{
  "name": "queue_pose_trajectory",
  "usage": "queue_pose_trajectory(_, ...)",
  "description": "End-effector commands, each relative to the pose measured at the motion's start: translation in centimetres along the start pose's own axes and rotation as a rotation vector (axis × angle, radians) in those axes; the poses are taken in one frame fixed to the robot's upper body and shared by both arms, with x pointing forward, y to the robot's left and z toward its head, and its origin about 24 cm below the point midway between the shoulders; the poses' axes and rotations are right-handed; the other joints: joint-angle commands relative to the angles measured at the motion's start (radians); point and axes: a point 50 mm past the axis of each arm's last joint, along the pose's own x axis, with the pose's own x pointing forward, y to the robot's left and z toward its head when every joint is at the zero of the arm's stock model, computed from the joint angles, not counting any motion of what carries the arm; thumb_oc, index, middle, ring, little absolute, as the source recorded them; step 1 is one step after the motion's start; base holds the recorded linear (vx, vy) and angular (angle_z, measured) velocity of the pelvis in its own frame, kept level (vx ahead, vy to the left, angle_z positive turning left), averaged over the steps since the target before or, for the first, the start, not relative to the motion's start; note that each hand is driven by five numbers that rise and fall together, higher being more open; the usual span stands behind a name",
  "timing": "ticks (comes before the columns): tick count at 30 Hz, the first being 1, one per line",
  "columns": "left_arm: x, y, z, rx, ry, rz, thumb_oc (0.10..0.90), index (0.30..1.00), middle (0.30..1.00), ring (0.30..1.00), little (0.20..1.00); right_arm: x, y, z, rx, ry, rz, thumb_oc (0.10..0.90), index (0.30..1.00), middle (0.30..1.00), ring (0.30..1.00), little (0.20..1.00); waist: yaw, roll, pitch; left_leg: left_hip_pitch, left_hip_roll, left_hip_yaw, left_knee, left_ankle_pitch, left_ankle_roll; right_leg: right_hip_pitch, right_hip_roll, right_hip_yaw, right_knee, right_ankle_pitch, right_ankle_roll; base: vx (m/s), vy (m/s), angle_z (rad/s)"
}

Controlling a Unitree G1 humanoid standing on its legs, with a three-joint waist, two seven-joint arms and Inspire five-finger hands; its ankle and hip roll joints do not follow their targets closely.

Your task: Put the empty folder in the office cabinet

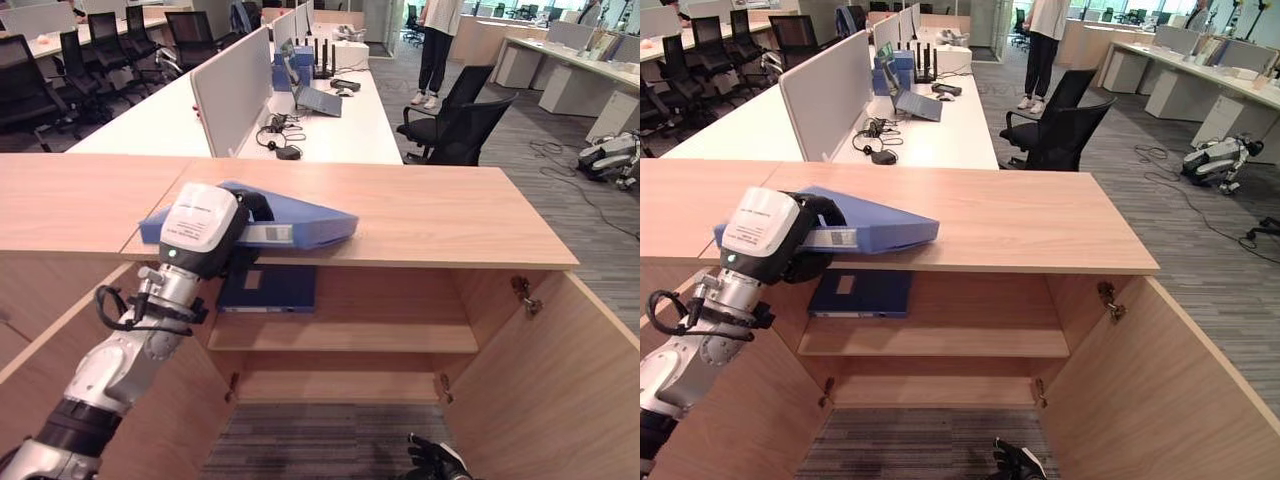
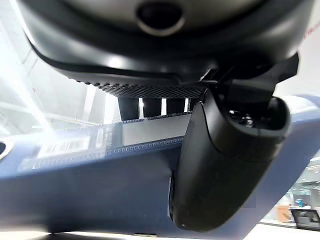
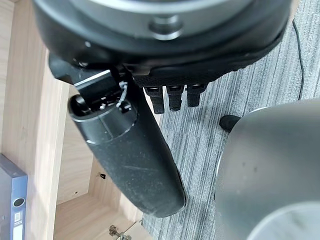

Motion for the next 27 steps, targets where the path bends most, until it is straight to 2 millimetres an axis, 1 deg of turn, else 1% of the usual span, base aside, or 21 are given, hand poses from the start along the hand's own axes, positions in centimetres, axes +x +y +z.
queue_pose_trajectory(1,3.9,7.7,2.8,-0.214,-0.178,0.423,0.4,0.3,0.3,0.3,0.3,0.7,-1.9,4.6,0.008,-0.15,-0.033,0.8,0.9,0.9,0.9,0.9,0.0,0.035,0.012,0.034,-0.017,-0.056,-0.002,-0.115,0.016,0.113,-0.03,-0.088,0.01,-0.188,0.093,-0.05,-0.013,0.14)
queue_pose_trajectory(2,4.0,8.7,4.2,-0.424,-0.249,0.492,0.4,0.3,0.3,0.3,0.3,0.8,-1.8,4.8,0.007,-0.154,-0.024,0.8,0.9,0.9,0.9,0.9,0.001,0.038,0.012,0.029,-0.021,-0.063,0.0,-0.112,0.017,0.115,-0.034,-0.095,0.01,-0.185,0.091,-0.04,-0.002,0.14)
queue_pose_trajectory(3,4.1,9.0,4.9,-0.535,-0.289,0.512,0.4,0.3,0.3,0.3,0.3,0.8,-1.6,4.8,0.005,-0.153,-0.017,0.8,0.9,0.9,0.9,0.9,0.003,0.04,0.012,0.027,-0.022,-0.066,0.0,-0.111,0.018,0.115,-0.037,-0.099,0.01,-0.184,0.09,-0.04,-0.002,0.14)
queue_pose_trajectory(4,4.1,9.1,4.9,-0.538,-0.29,0.511,0.4,0.3,0.3,0.3,0.3,0.8,-1.7,4.8,0.005,-0.153,-0.018,0.8,0.9,0.9,0.9,0.9,0.002,0.041,0.012,0.027,-0.022,-0.067,0.0,-0.111,0.018,0.116,-0.037,-0.1,0.01,-0.184,0.09,-0.03,0.001,0.14)
queue_pose_trajectory(5,4.1,9.4,5.6,-0.663,-0.342,0.513,0.4,0.3,0.3,0.3,0.3,0.8,-1.7,4.8,0.003,-0.15,-0.018,0.8,0.9,0.9,0.9,0.9,0.005,0.045,0.012,0.023,-0.026,-0.072,0.001,-0.109,0.018,0.115,-0.039,-0.106,0.01,-0.184,0.09,-0.05,-0.003,0.18)
queue_pose_trajectory(6,4.0,9.9,6.7,-0.889,-0.433,0.51,0.4,0.3,0.3,0.3,0.3,0.8,-1.7,4.8,0.0,-0.143,-0.014,0.8,0.9,0.9,0.9,0.9,0.008,0.05,0.012,0.018,-0.03,-0.08,0.002,-0.105,0.018,0.117,-0.043,-0.118,0.01,-0.182,0.088,-0.07,-0.005,0.19)
queue_pose_trajectory(7,4.1,9.9,7.2,-1.007,-0.477,0.49,0.4,0.3,0.3,0.3,0.3,0.9,-1.7,4.7,-0.001,-0.134,-0.014,0.8,0.9,0.9,0.9,0.9,0.01,0.053,0.01,0.015,-0.032,-0.084,0.001,-0.103,0.017,0.117,-0.046,-0.123,0.01,-0.182,0.087,-0.05,-0.005,0.15)
queue_pose_trajectory(8,4.1,9.9,7.2,-1.011,-0.479,0.487,0.4,0.3,0.3,0.3,0.3,0.9,-1.7,4.7,-0.001,-0.134,-0.015,0.8,0.9,0.9,0.9,0.9,0.01,0.054,0.01,0.014,-0.032,-0.085,0.001,-0.103,0.017,0.117,-0.046,-0.124,0.01,-0.182,0.087,-0.04,0.0,0.15)
queue_pose_trajectory(13,4.3,9.3,9.0,-1.379,-0.6,0.401,0.4,0.3,0.3,0.3,0.3,1.0,-1.9,4.3,-0.004,-0.096,-0.02,0.8,0.9,0.9,0.9,0.9,0.029,0.072,0.011,-0.009,-0.046,-0.121,0.0,-0.088,0.016,0.117,-0.06,-0.165,0.01,-0.181,0.084,-0.05,0.005,0.18)
queue_pose_trajectory(14,4.3,9.3,9.0,-1.38,-0.601,0.401,0.4,0.3,0.3,0.3,0.3,1.0,-1.9,4.3,-0.004,-0.096,-0.02,0.8,0.9,0.9,0.9,0.9,0.028,0.072,0.011,-0.009,-0.046,-0.121,0.001,-0.088,0.016,0.117,-0.06,-0.166,0.01,-0.181,0.084,-0.04,0.01,0.15)
queue_pose_trajectory(16,4.2,8.9,10.0,-1.531,-0.65,0.352,0.4,0.3,0.3,0.3,0.3,1.0,-1.9,4.1,-0.013,-0.08,-0.018,0.8,0.9,0.9,0.9,0.9,0.036,0.077,0.011,-0.014,-0.051,-0.133,-0.001,-0.084,0.017,0.118,-0.064,-0.175,0.01,-0.182,0.083,-0.04,0.006,0.25)
queue_pose_trajectory(17,4.2,8.9,10.0,-1.531,-0.65,0.351,0.4,0.3,0.3,0.3,0.3,1.0,-2.0,4.1,-0.013,-0.08,-0.018,0.8,0.9,0.9,0.9,0.9,0.035,0.077,0.011,-0.014,-0.051,-0.133,-0.001,-0.084,0.017,0.118,-0.064,-0.175,0.01,-0.182,0.083,-0.04,-0.001,0.2)
queue_pose_trajectory(20,4.2,8.4,11.1,-1.672,-0.706,0.271,0.4,0.3,0.3,0.3,0.3,1.1,-1.9,4.1,-0.028,-0.067,-0.015,0.8,0.9,0.9,0.9,0.9,0.038,0.079,0.013,-0.018,-0.055,-0.144,0.0,-0.081,0.017,0.12,-0.065,-0.181,0.01,-0.184,0.083,-0.04,-0.006,0.1)
queue_pose_trajectory(21,4.2,8.0,11.5,-1.704,-0.706,0.232,0.4,0.3,0.3,0.3,0.3,1.1,-1.9,4.0,-0.027,-0.062,-0.016,0.8,0.9,0.9,0.9,0.9,0.039,0.081,0.014,-0.018,-0.057,-0.148,0.0,-0.081,0.018,0.122,-0.067,-0.183,0.01,-0.185,0.082,-0.04,-0.003,0.15)
queue_pose_trajectory(22,4.2,8.0,11.5,-1.705,-0.706,0.232,0.4,0.3,0.3,0.3,0.3,1.1,-1.9,4.0,-0.027,-0.062,-0.016,0.8,0.9,0.9,0.9,0.9,0.039,0.081,0.014,-0.018,-0.057,-0.148,0.0,-0.081,0.017,0.122,-0.067,-0.183,0.01,-0.185,0.082,-0.04,0.0,0.1)
queue_pose_trajectory(24,4.0,7.2,11.5,-1.744,-0.672,0.193,0.4,0.3,0.3,0.3,0.3,1.1,-1.9,4.1,-0.026,-0.062,-0.013,0.8,0.9,0.9,0.9,0.9,0.039,0.084,0.016,-0.017,-0.059,-0.148,0.0,-0.079,0.017,0.123,-0.068,-0.185,0.01,-0.184,0.081,-0.04,0.004,0.06)
queue_pose_trajectory(25,3.8,6.4,11.1,-1.757,-0.613,0.173,0.4,0.3,0.3,0.3,0.3,1.2,-1.8,4.4,-0.022,-0.074,-0.011,0.8,0.9,0.9,0.9,0.9,0.04,0.088,0.017,-0.016,-0.057,-0.138,-0.001,-0.079,0.018,0.119,-0.066,-0.179,0.01,-0.181,0.081,0.0,0.0,0.0)
queue_pose_trajectory(26,3.7,6.4,11.1,-1.757,-0.612,0.173,0.4,0.3,0.3,0.3,0.3,1.2,-1.8,4.4,-0.022,-0.073,-0.011,0.8,0.9,0.9,0.9,0.9,0.041,0.088,0.017,-0.016,-0.056,-0.137,-0.001,-0.079,0.018,0.119,-0.066,-0.178,0.01,-0.18,0.081,-0.02,0.0,-0.03)
queue_pose_trajectory(27,3.4,5.7,10.4,-1.722,-0.551,0.159,0.4,0.3,0.3,0.3,0.3,1.2,-1.9,4.6,-0.01,-0.08,-0.013,0.8,0.9,0.9,0.9,0.9,0.046,0.088,0.017,-0.013,-0.054,-0.126,-0.002,-0.079,0.018,0.116,-0.064,-0.173,0.01,-0.18,0.082,-0.01,-0.005,-0.07)
